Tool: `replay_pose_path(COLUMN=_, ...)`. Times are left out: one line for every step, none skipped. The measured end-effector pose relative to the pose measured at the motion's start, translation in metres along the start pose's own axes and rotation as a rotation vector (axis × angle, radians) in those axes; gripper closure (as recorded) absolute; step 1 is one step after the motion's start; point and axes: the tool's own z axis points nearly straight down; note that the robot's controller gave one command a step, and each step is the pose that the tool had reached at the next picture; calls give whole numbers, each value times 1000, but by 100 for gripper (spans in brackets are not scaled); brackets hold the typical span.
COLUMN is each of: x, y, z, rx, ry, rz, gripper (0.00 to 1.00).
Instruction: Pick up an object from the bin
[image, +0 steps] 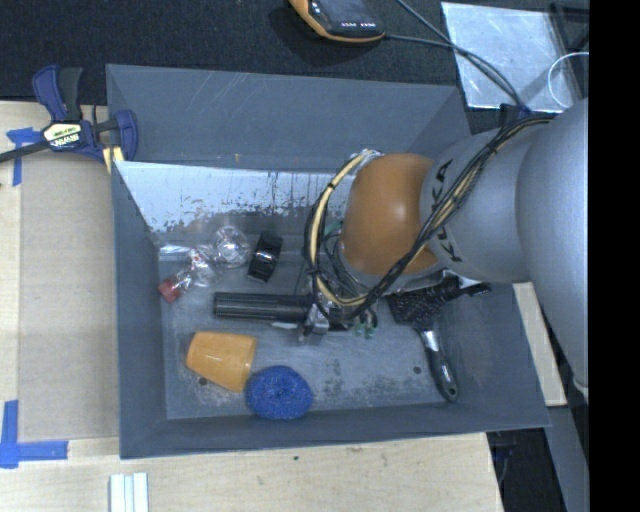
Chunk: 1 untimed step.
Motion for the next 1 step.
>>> replay_pose_path(x=2, y=-1, z=-20, rx=2, ry=9, rz=0, gripper=100)
